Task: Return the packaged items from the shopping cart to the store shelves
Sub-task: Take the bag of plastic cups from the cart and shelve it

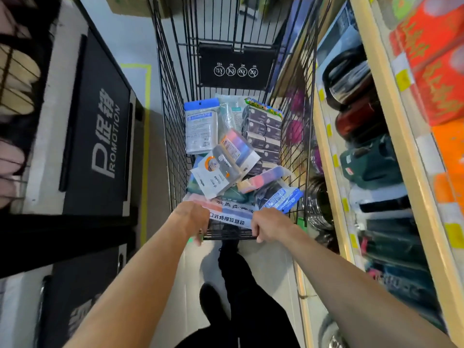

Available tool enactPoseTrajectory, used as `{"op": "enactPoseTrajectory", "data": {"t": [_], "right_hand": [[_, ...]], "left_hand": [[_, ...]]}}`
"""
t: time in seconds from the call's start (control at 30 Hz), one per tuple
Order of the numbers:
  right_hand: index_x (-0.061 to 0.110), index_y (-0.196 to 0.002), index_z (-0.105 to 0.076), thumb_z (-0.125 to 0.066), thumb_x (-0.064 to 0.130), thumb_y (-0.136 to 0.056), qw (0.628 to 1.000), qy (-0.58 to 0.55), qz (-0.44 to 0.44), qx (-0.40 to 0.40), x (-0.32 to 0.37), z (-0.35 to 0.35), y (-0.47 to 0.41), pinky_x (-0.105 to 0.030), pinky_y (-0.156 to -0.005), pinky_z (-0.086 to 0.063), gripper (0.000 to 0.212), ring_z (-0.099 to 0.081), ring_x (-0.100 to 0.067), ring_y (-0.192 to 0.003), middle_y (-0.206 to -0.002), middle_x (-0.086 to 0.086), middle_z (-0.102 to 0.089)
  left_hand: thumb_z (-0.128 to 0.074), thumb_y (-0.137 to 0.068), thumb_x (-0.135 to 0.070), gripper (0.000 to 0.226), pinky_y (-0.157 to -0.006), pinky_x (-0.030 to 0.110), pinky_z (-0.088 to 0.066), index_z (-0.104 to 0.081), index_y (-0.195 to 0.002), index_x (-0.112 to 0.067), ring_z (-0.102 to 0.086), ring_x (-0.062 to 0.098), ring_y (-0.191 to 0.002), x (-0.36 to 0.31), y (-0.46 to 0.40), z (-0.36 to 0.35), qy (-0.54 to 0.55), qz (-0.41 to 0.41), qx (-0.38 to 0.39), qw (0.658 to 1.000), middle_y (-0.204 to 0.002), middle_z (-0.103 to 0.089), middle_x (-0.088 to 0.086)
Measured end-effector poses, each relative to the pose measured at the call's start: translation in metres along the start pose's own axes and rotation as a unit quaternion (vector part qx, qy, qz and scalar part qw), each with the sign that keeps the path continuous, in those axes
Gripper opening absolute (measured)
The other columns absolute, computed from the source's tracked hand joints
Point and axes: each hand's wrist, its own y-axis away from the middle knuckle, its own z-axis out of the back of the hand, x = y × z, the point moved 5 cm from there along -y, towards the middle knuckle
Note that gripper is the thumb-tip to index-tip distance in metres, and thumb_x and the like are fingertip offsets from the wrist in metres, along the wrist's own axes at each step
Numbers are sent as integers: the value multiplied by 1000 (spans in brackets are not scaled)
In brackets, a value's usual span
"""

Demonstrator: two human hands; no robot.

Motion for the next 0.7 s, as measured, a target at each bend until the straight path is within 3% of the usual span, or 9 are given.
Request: {"op": "enactPoseTrajectory", "data": {"t": [0.27,0.43,0.53,0.6,0.7], "right_hand": [[23,-101,-72,-69,16,-83,993,109,48,5,26,-108,71,-30,-86,-47,20,-66,-26,-102,-106,1,-74],[23,-94,-68,-62,2,-83,985,151,77,21,39,-162,106,-35,-85,-47,25,-67,-27,-91,-98,-2,-71],[24,-84,-62,-63,7,-84,980,163,105,35,47,-185,124,-35,-77,-44,18,-61,-26,-79,-84,-2,-65],[23,-77,-54,-64,7,-83,976,178,117,43,50,-199,135,-32,-70,-38,20,-56,-27,-72,-74,0,-54],[23,-78,-54,-60,1,-80,974,184,119,57,55,-218,143,-32,-69,-34,23,-61,-28,-77,-75,2,-51]], "left_hand": [[-68,-76,-64,48,-81,24,-45,-70,-115,-37,-63,13,-105,-55,25,-116,52,-43,-53,996,-111,-71,-15],[-68,-70,-71,54,-75,27,-45,-74,-108,-33,-61,14,-93,-85,29,-169,75,-66,13,995,-100,-72,-12],[-70,-64,-74,53,-79,30,-48,-73,-97,-32,-60,15,-91,-101,29,-197,92,-63,45,993,-91,-69,-13],[-70,-61,-77,56,-83,33,-51,-73,-94,-32,-62,17,-93,-109,32,-212,101,-44,43,993,-91,-69,-13],[-69,-62,-77,58,-79,30,-47,-73,-96,-31,-62,18,-97,-124,43,-229,100,-35,32,994,-98,-70,-12]]}}
